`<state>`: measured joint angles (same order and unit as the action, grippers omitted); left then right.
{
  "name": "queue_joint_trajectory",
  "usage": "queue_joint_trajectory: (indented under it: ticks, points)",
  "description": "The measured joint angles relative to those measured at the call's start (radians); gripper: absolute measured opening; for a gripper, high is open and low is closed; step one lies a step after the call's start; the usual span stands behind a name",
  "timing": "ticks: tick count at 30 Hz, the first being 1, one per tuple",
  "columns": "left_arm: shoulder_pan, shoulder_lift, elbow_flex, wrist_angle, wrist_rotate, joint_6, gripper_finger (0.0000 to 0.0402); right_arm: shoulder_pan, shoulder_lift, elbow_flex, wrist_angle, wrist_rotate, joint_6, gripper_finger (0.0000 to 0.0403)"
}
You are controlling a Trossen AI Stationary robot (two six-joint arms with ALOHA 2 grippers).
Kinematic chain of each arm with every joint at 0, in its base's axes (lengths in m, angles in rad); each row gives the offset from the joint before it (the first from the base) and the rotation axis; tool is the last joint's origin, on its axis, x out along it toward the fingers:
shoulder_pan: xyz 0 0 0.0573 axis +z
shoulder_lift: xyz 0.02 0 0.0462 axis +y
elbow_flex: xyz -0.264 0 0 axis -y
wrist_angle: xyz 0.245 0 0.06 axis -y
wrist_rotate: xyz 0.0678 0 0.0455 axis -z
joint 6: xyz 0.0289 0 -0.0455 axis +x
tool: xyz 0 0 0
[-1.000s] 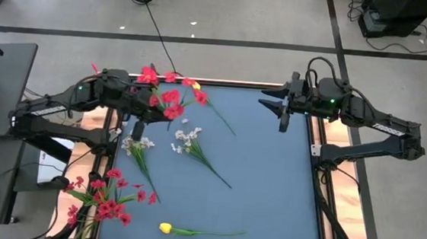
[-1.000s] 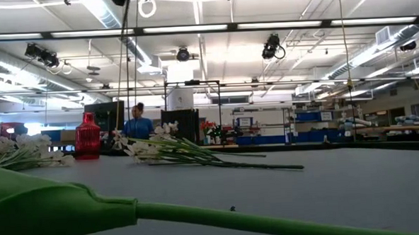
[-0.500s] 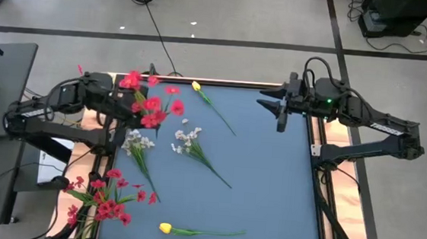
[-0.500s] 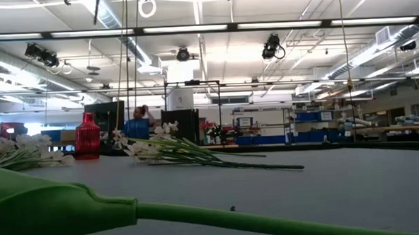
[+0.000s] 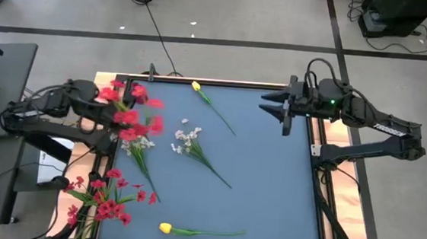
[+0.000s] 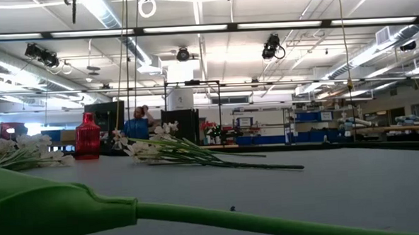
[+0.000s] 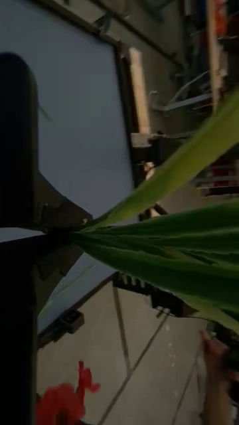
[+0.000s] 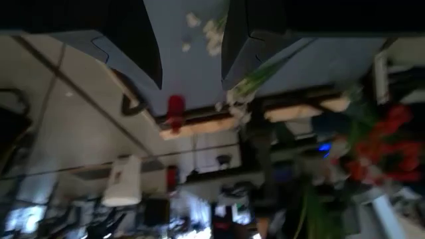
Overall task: Sort flowers into vase by color
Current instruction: Put the red flowers into the transparent vase
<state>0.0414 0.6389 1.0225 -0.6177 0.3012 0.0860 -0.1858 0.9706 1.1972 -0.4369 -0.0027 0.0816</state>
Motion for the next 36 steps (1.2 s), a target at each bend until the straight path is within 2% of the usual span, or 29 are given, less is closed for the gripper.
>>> queue_joint_trajectory:
  ticks: [6, 13, 24, 27, 30, 33, 36]
  points:
    - [0.000, -0.102, -0.002, -0.066, 0.008, -0.012, 0.0010, 0.023, -0.051, -0.120, 0.057, -0.007, 0.025, 0.0164]
    - [0.000, -0.208, -0.150, 0.119, -0.018, -0.069, 0.0010, 0.023, -0.091, -0.213, 0.177, 0.009, 0.027, 0.0164]
    - [0.000, -0.222, -0.176, 0.146, -0.044, -0.155, 0.0010, 0.022, -0.094, -0.219, 0.198, 0.009, 0.027, 0.0164]
    - [0.000, -0.224, -0.172, 0.143, 0.065, -0.202, 0.0010, 0.022, -0.094, -0.219, 0.198, 0.009, 0.027, 0.0164]
    - [0.000, -0.242, -0.172, 0.117, 0.191, -0.181, 0.0010, 0.022, -0.094, -0.219, 0.198, 0.009, 0.027, 0.0164]
    - [0.000, -0.283, -0.172, 0.053, 0.209, -0.084, 0.0010, 0.022, -0.094, -0.219, 0.198, 0.009, 0.027, 0.0164]
    - [0.000, -0.329, -0.172, -0.013, 0.171, 0.012, 0.0010, 0.022, -0.094, -0.219, 0.199, 0.009, 0.028, 0.0164]
